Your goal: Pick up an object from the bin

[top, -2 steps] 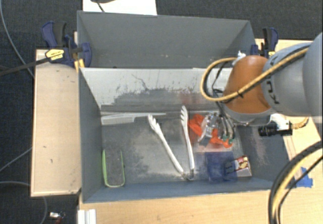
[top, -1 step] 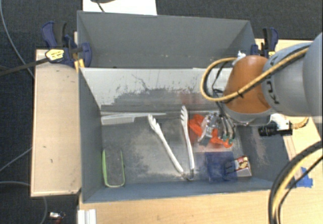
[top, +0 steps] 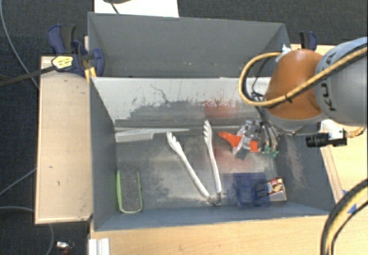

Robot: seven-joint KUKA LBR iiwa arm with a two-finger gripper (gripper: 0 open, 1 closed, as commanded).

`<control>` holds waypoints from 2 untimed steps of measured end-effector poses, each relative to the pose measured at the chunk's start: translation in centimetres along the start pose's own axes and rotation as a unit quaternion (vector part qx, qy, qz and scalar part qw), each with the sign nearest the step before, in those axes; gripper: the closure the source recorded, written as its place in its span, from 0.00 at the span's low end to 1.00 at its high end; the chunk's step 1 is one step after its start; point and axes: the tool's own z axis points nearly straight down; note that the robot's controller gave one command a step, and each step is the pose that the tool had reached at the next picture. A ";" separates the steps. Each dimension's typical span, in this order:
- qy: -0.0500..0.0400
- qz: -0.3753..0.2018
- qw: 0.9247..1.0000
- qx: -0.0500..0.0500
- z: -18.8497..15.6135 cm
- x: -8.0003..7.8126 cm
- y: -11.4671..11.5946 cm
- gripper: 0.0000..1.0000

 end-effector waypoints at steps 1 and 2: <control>-0.003 0.004 1.000 0.000 -4.7 -1.4 0.1 1.00; -0.004 -0.005 1.000 -0.001 -2.4 -1.0 0.0 1.00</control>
Offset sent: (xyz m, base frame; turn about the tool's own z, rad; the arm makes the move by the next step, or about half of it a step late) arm 0.0075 -0.0033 0.0211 -0.0143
